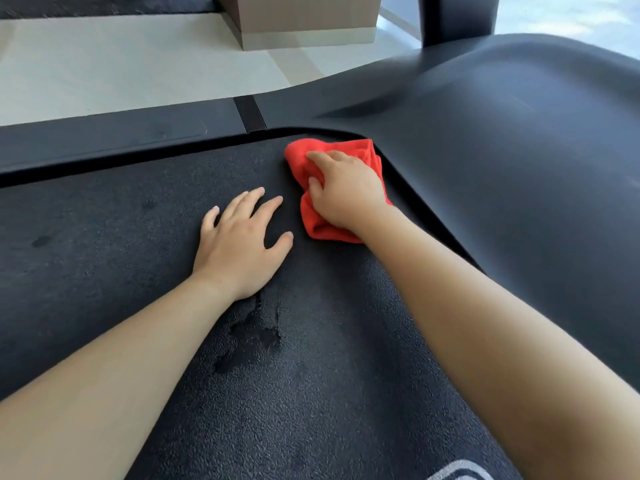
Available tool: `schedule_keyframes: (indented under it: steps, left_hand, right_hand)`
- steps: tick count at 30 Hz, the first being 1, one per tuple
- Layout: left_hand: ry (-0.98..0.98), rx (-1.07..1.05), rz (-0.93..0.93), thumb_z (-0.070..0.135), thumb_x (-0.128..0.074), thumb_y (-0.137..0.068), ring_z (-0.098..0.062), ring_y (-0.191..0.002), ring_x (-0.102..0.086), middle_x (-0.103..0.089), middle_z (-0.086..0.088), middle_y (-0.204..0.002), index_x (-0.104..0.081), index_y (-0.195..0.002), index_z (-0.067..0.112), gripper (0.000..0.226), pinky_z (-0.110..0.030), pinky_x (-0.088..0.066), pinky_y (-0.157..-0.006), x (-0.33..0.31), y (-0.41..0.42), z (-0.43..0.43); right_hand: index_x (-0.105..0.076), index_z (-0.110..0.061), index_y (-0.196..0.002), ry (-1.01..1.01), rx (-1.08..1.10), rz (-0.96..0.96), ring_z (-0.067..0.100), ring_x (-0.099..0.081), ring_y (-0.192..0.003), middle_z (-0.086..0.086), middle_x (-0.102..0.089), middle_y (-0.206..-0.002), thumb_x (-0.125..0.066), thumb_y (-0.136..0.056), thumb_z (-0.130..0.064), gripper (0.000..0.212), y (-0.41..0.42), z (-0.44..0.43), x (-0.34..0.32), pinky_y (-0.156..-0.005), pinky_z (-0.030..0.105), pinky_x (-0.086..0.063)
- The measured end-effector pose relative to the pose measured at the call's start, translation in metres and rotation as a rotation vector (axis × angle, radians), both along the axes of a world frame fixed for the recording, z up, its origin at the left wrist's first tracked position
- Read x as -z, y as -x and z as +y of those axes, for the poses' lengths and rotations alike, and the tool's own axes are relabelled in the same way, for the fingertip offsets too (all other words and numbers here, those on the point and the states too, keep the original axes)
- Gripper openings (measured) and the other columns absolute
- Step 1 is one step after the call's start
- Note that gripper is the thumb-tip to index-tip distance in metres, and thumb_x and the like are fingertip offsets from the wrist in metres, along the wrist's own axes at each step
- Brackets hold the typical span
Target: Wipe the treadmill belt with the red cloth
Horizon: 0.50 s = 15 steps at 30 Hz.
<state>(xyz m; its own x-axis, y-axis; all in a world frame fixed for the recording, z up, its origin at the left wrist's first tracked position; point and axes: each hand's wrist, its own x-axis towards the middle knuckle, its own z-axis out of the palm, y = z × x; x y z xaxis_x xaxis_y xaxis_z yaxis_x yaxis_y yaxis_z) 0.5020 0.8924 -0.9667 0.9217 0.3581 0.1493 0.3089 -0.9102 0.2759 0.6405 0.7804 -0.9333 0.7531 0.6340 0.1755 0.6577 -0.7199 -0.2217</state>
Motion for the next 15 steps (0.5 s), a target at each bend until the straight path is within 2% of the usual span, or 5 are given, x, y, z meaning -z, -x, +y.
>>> schedule_keyframes:
  steps: [4,7,15]
  left_hand:
    - [0.0,-0.008,-0.017,0.054,-0.038,-0.085,-0.012,-0.142,-0.012,-0.02,0.006,-0.155,-0.032,-0.141,0.035,0.059,-0.042,-0.006,-0.115,0.0,0.0,0.0]
    - [-0.005,-0.011,-0.008,0.055,-0.038,-0.086,-0.013,-0.144,-0.008,-0.014,0.004,-0.157,-0.03,-0.141,0.038,0.058,-0.041,-0.005,-0.115,0.001,0.0,0.001]
    - [-0.005,-0.008,0.018,0.056,-0.035,-0.086,-0.011,-0.144,-0.007,-0.015,0.005,-0.157,-0.028,-0.141,0.04,0.057,-0.041,-0.004,-0.114,0.003,-0.001,0.002]
  right_hand:
    - [-0.045,-0.022,-0.134,-0.012,-0.015,-0.022,0.03,-0.047,-0.119,0.006,-0.054,-0.128,-0.044,-0.091,-0.031,0.044,0.031,-0.028,0.004,-0.094,0.044,-0.042]
    - [-0.046,-0.023,-0.134,-0.057,0.004,-0.06,0.029,-0.046,-0.121,0.006,-0.054,-0.128,-0.045,-0.09,-0.035,0.045,0.042,-0.039,0.01,-0.095,0.045,-0.042]
    - [-0.045,-0.022,-0.136,-0.007,0.017,0.045,0.028,-0.041,-0.128,0.007,-0.047,-0.139,-0.043,-0.093,-0.037,0.045,-0.02,0.002,0.0,-0.101,0.04,-0.038]
